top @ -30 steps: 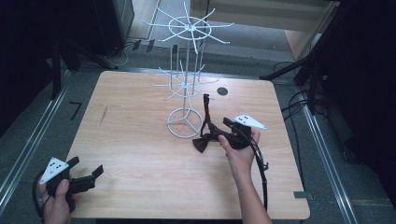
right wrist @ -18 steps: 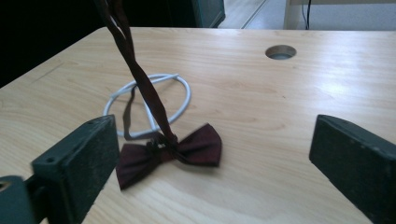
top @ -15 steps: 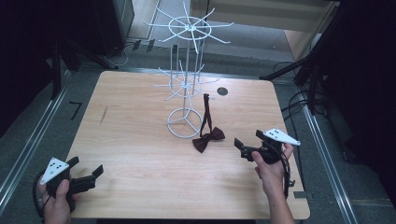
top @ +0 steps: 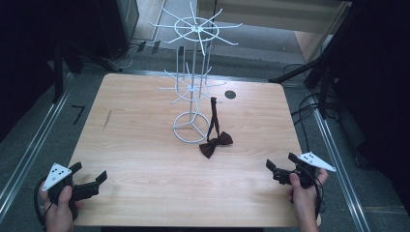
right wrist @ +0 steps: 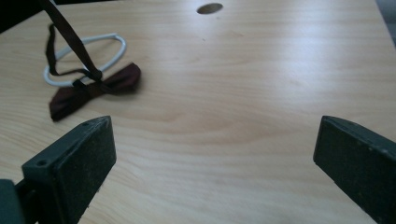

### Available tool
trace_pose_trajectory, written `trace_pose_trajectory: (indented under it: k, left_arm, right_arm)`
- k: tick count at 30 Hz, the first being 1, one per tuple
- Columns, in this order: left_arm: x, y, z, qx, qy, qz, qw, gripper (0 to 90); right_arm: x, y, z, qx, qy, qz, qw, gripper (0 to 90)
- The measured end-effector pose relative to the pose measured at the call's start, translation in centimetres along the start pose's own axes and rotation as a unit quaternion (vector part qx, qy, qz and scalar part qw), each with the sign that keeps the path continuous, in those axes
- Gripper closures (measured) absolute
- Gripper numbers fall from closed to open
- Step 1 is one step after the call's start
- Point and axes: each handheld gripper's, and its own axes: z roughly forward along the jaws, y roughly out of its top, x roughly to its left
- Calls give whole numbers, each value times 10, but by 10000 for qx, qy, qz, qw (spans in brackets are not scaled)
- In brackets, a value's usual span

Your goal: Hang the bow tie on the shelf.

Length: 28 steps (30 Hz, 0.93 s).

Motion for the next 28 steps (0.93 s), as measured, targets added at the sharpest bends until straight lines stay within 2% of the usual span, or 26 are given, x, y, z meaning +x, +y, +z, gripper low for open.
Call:
trace_pose_trajectory:
  k: [7, 10, 11, 16, 18, 20, 22, 28]
  left_arm:
    - [0, 0, 0, 20, 0, 18, 10000, 0]
    - [0, 0, 0, 20, 5, 17, 10000, 0]
    - [0, 0, 0, 30, 9, 26, 10000, 0]
    - [0, 0, 0, 32, 7, 26, 10000, 0]
    - [0, 1, 1, 55, -7, 30, 10000, 0]
    - [0, 1, 1, 66, 6, 51, 10000, 0]
    - [0, 1, 1, 67, 17, 46, 10000, 0]
    - [0, 1, 2, 74, 24, 37, 10000, 0]
  right_arm:
    - [-21, -26, -16, 201, -215, -7, 9996, 0]
    - [-26, -32, -22, 213, -239, 35, 9995, 0]
    - [-30, -39, -28, 218, -261, 140, 9993, 0]
    - [-32, -44, -38, 211, -350, 114, 9991, 0]
    - [-33, -49, -40, 278, -487, 110, 9984, 0]
    - [-31, -51, -39, 322, -566, -55, 9979, 0]
    - [-29, -51, -39, 338, -603, -94, 9976, 0]
    - [-32, -50, -38, 335, -510, 26, 9981, 0]
